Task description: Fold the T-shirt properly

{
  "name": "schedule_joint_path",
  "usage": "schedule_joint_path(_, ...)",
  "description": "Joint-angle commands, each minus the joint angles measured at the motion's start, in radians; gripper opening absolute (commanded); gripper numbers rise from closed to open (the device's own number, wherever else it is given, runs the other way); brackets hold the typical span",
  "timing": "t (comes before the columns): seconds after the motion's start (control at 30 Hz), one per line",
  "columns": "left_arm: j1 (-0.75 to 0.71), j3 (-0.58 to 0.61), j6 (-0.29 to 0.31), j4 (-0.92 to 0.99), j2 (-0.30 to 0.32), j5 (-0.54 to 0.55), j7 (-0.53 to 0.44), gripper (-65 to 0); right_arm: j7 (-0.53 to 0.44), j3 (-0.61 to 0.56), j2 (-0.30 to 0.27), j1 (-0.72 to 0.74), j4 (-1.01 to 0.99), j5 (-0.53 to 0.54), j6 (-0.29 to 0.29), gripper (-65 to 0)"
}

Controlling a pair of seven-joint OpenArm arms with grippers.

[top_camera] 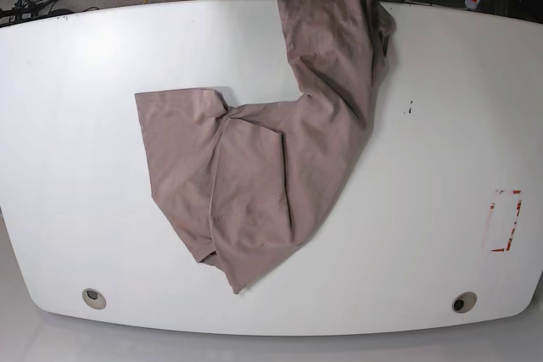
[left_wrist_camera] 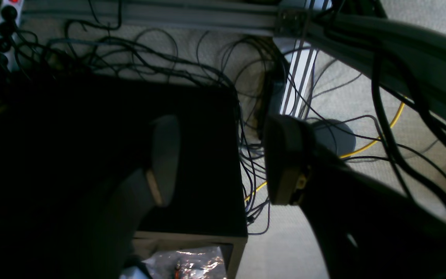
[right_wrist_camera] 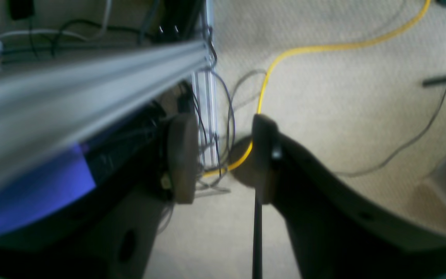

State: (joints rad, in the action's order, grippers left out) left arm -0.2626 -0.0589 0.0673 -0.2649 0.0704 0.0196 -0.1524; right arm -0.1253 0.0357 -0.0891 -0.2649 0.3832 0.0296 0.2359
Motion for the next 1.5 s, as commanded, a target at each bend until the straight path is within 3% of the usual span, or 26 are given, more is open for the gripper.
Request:
schedule_joint_path(0.0,-0.047,-0.002,-0.001,-0.078,0.004,0.001,-0.006,-32.8,-0.012,0.003,-0.010,-0.029,0.036,0.005,0.006,-43.1)
schedule_joint_path(0.5,-0.326,-0.005,0.001,-0.489,0.002,0.004,-0.006,-32.9,-0.006,0.046,-0.010,-0.262,0.356,0.006,0.006,-43.1)
schedule_joint_path(0.93,-0.631,-0.005,0.002,-0.930,-0.004,0.004,-0.006,-32.9,0.105,0.040,-0.010,-0.589,0.857,0.006,0.016,-43.1)
schedule_joint_path(1.33,-0.887,-0.005,0.002,-1.342,-0.005,0.006,-0.006,-32.9,0.120,0.046,-0.011,-0.807,1.176,0.008,0.016,-43.1)
schedule_joint_path(1.47,-0.959,-0.005,0.002,-1.465,-0.005,0.006,-0.006,-32.9,0.120,0.046,-0.033,-0.871,1.258,0.076,0.016,-43.1)
